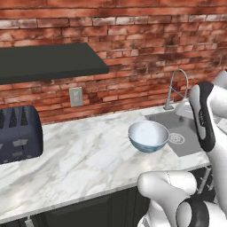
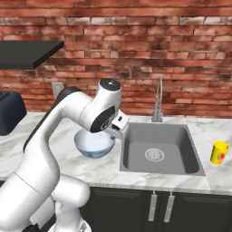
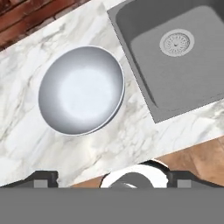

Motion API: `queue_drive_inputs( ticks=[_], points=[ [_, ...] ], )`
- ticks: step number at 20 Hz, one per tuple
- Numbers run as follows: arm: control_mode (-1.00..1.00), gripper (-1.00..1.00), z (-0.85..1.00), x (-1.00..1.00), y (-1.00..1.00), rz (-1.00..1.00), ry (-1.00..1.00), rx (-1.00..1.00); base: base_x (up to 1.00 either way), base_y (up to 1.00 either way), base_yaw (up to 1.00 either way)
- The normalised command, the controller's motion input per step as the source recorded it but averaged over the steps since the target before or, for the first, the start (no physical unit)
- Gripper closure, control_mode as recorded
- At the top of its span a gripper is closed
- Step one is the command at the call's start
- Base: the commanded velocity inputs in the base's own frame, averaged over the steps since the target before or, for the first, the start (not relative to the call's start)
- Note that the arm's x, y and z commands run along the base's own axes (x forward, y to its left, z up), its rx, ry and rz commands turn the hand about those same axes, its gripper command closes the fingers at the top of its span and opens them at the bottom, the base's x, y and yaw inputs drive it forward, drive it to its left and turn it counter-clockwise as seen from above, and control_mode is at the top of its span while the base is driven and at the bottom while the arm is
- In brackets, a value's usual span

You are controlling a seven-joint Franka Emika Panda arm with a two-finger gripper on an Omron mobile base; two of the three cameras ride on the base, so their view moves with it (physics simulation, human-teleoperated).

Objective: Pick the cup and bowl from the counter and place them on the counter next to the sink.

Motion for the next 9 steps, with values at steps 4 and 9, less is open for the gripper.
queue_drive_inputs(
  ticks=[4,9],
  points=[
    [-1.0,-1.0,0.41,-0.81,0.33,0.0,-0.09,-0.09,0.0,0.0,0.0],
    [-1.0,-1.0,0.34,-0.75,0.3,0.0,-0.06,-0.05,0.0,0.0,0.0]
  ],
)
